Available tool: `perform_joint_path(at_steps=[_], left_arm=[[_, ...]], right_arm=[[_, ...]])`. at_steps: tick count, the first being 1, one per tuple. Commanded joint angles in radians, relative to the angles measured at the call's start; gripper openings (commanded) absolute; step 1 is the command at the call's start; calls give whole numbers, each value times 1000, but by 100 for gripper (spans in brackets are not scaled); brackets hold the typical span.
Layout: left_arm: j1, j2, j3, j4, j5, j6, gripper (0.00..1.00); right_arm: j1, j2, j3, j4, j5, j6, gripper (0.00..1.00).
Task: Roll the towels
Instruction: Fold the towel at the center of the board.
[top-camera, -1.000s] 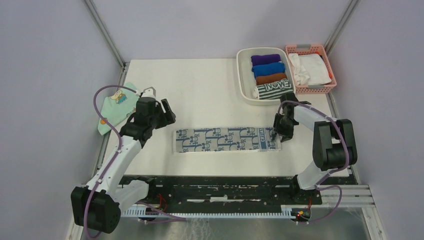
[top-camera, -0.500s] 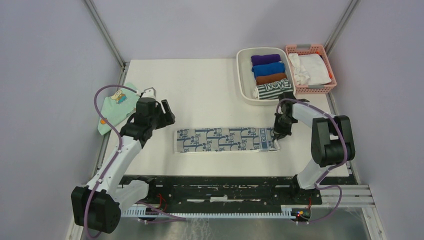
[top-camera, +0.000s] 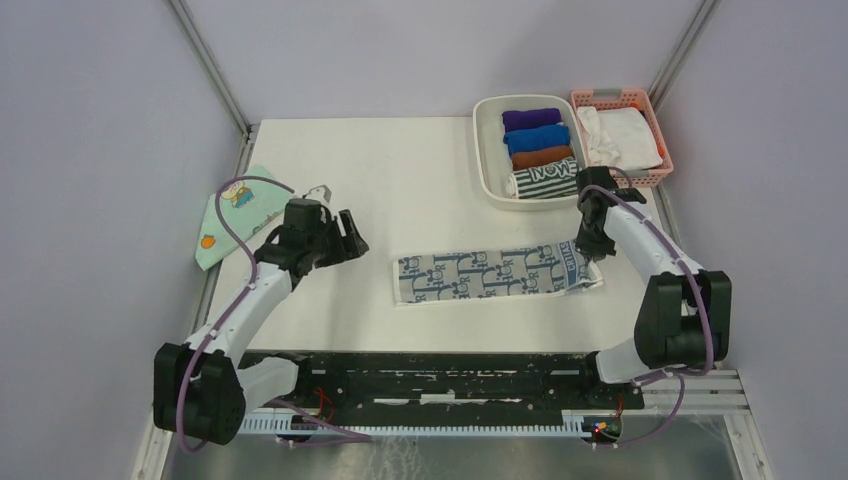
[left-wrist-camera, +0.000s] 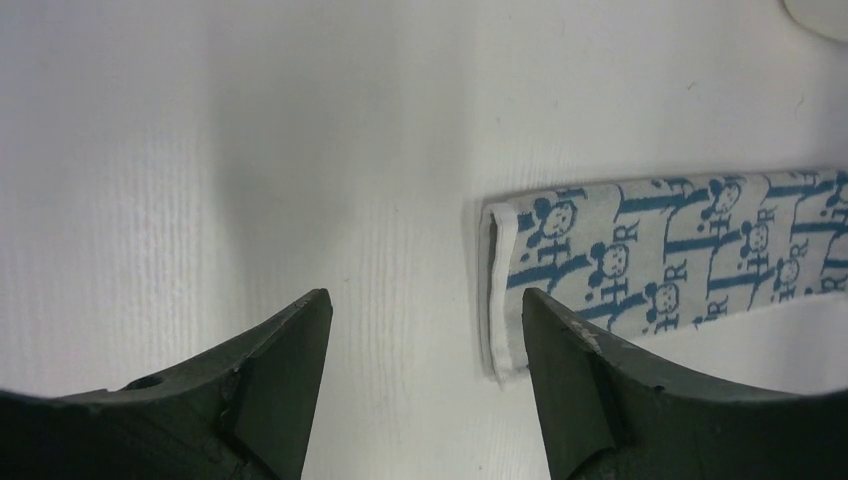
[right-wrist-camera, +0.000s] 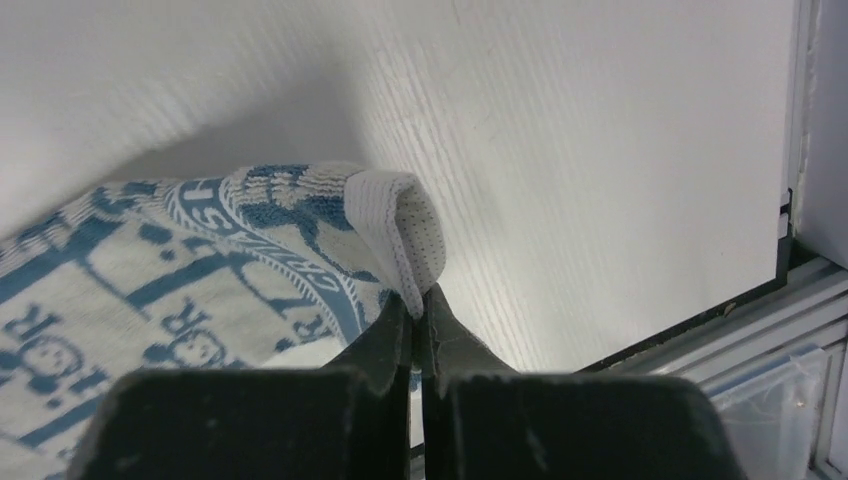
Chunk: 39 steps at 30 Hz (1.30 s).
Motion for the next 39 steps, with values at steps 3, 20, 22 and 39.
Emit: perform_joint_path(at_steps=[3,20,22,39], left_arm=[[-8,64,-79,143,179,-137,76],[-83,252,-179,409,244,-307,56],[-95,276,-178,424,243,-315,52],[-167,374,-183,445,182,-319,27]], right_arm=[[63,-89,119,-15,-211,-47,1],[567,248,509,-80,-422,55,1],[611,293,551,-90,-425,59,1],[821,520,741,-65,-456,97,5]])
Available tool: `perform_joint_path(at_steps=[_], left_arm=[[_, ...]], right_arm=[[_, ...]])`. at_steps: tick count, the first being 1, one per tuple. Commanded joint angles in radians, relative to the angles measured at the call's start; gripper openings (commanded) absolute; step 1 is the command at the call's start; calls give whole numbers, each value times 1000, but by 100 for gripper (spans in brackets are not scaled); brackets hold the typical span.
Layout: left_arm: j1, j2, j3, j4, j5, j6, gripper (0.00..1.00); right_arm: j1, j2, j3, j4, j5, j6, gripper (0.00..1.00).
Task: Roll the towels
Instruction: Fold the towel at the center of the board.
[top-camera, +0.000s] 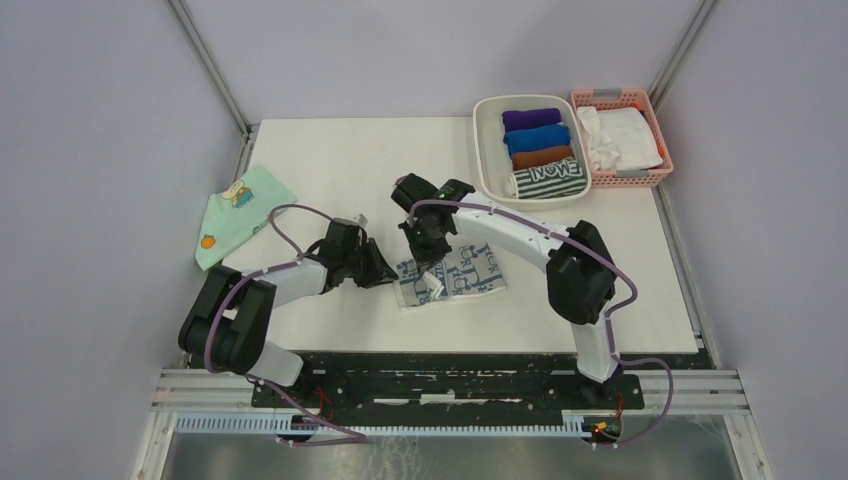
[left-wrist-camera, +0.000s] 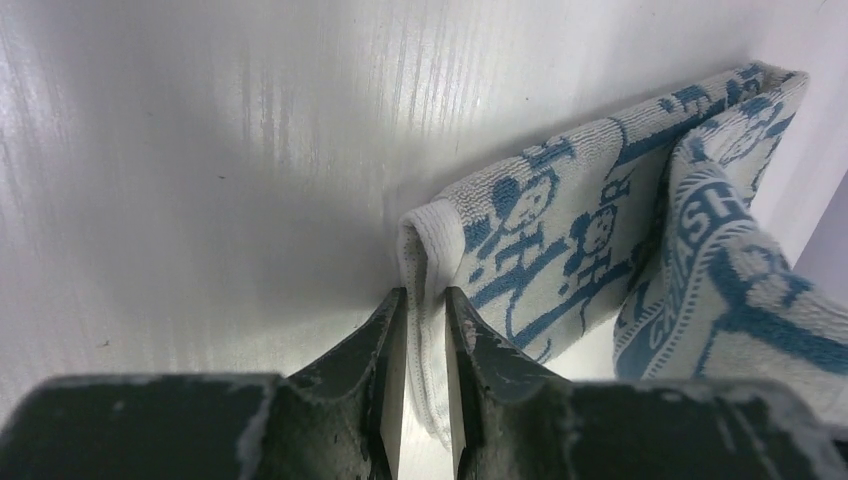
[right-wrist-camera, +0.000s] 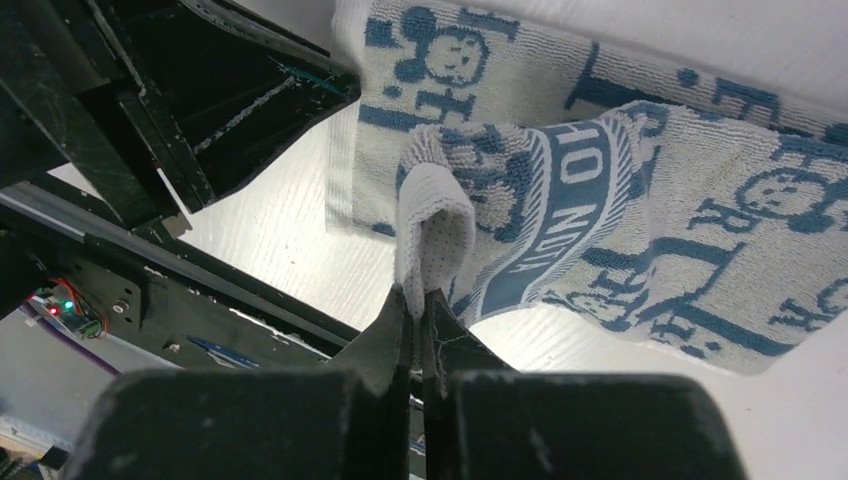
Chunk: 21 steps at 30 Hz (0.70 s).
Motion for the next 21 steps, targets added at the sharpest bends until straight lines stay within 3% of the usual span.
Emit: perform_joint_path(at_steps=[1,6,14,17,21], left_arm=[[-12,5,-7,32,-29,-34,26],[-22,3,-7,29,-37,-37,25],[-30,-16,-12,16,-59,-43,25],[-31,-41,-18,2,-83,-46,26],[-30,-100,-36,-22,-129,-61,27]], right_arm=[[13,40,53,36,-9,29,5],[16,74,64,66,-42,46,7],[14,98,54,126,-127,62,29],[15,49,25,175,-151,54,39],[-5,-50,-42,214,-176,5,44]])
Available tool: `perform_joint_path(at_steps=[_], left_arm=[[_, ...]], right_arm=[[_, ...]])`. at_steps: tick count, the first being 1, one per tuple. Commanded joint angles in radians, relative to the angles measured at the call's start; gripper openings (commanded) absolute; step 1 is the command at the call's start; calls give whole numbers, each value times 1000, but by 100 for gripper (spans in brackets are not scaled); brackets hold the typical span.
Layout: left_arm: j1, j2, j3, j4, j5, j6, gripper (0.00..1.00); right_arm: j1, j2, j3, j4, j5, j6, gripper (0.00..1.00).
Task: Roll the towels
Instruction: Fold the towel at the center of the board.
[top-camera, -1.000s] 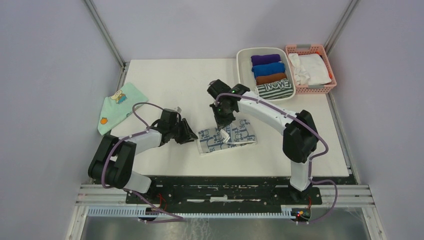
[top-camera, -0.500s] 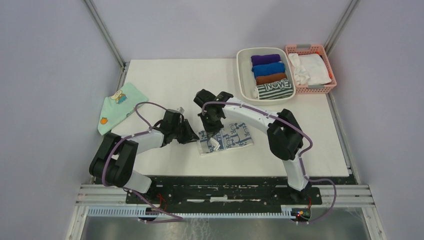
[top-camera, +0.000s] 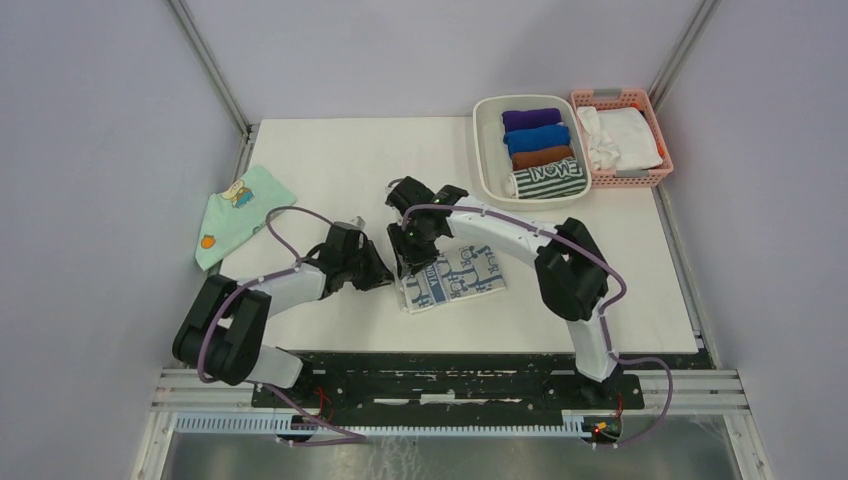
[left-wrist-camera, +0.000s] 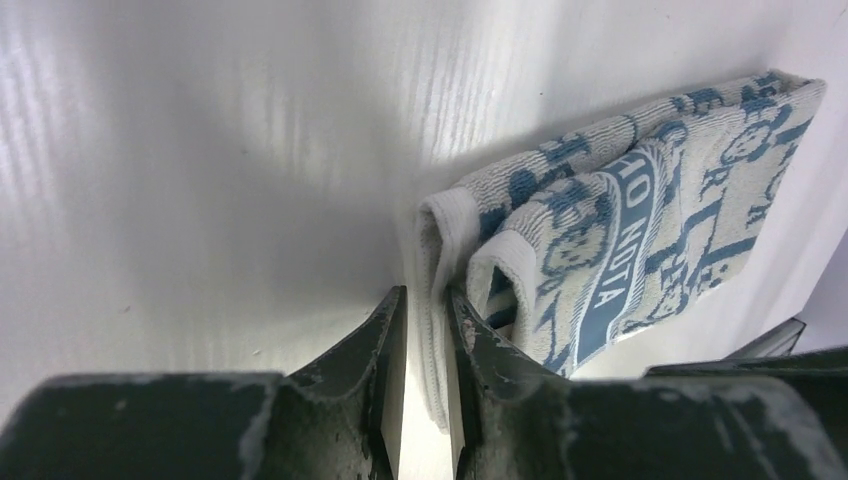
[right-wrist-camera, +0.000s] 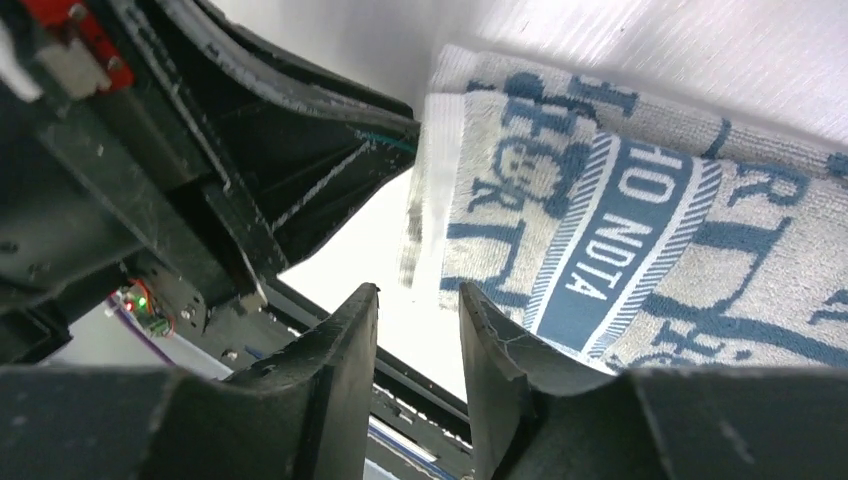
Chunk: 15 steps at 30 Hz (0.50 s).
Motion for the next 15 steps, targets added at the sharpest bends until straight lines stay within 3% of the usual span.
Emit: perform_joint_path(at_steps=[1,9,15], left_arm=[[-3,-88,-23,-32,-85,-46,28],[-19,-269,9,-175,-213,-40,42],[-177,-292,151,-233,-302,-32,48]], right_arm=[[-28,-162,-73,94,-55,-46,44],[-235,-416,-450,287,-89,-51,47],[-389,-515,-674,417,-152,-61,46]])
